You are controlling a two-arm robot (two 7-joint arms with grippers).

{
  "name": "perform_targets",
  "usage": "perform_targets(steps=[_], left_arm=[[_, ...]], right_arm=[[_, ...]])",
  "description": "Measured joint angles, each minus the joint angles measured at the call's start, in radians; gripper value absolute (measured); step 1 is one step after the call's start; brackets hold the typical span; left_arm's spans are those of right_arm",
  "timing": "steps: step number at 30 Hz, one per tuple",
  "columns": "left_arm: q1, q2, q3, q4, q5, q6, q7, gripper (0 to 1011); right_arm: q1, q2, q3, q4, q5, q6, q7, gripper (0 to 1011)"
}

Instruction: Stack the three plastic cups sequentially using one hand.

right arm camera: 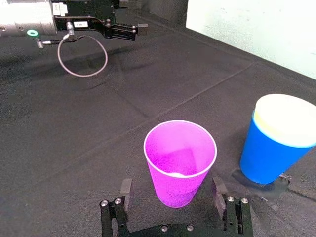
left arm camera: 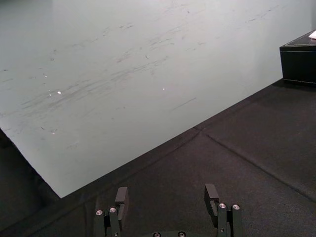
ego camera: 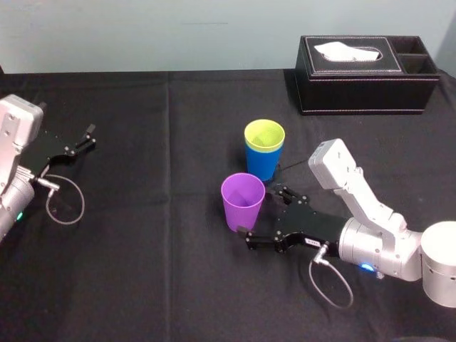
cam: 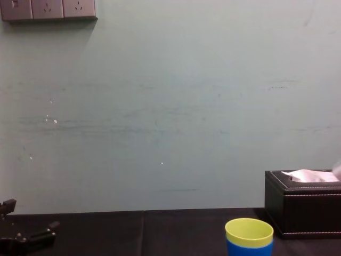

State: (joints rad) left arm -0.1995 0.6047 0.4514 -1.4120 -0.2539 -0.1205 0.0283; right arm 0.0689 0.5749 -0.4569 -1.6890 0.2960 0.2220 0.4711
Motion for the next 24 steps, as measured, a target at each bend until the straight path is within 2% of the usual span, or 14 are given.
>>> perform_targets(steps=[24], left_arm=[[0.0, 0.0, 0.0, 0.0, 0.0, 0.0, 0.0, 1010]], right_arm=[[0.028, -0.043, -0.018, 0.04, -0.012, 0.004, -0.001, 1000]])
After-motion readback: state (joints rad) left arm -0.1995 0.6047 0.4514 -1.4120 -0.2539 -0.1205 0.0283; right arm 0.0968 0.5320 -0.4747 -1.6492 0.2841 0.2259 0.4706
